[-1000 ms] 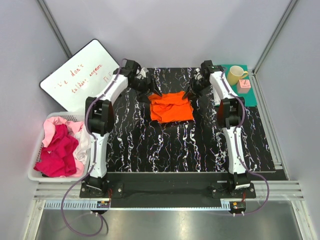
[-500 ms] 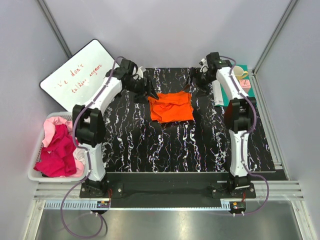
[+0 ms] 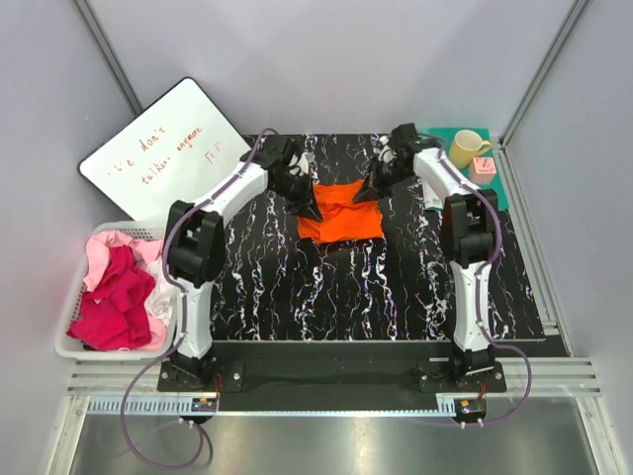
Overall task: Fold and stack the t-shirts
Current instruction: Fold the tshirt
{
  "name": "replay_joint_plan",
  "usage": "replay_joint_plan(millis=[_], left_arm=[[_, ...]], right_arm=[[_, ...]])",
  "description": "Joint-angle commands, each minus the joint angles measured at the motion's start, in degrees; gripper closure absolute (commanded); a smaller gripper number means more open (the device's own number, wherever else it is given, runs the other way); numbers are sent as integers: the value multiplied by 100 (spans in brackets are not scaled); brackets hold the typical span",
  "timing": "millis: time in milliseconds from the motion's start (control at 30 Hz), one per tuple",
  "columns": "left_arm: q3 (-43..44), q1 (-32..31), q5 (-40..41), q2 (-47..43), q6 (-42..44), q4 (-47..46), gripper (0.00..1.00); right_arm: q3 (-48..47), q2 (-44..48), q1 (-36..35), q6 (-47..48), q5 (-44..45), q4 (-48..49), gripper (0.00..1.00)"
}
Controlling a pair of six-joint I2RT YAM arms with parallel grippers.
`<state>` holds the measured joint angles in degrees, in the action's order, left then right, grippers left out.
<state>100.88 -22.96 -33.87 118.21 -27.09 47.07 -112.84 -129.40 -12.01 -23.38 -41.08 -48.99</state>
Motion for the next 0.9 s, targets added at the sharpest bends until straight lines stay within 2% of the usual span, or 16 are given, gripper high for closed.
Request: replay_joint_plan(millis=[0, 300, 600, 733, 867], left_arm=[[467, 28, 117, 588, -392, -461, 100], [1012, 11, 160, 1467, -789, -602, 100], [872, 81, 521, 1293, -684, -515, 100], [828, 99, 496, 862, -455, -742, 100], [487, 239, -257, 458, -901, -1593, 100]], right_arm=[[-799, -680, -328, -237, -392, 241, 100], [-2470, -1780, -372, -694, -805, 74, 100], [-3552, -2545, -372, -1090, -120, 30, 100], [-3526, -2196, -372, -783, -111, 39, 100], [-3071, -1283, -258, -519, -145, 48, 100]])
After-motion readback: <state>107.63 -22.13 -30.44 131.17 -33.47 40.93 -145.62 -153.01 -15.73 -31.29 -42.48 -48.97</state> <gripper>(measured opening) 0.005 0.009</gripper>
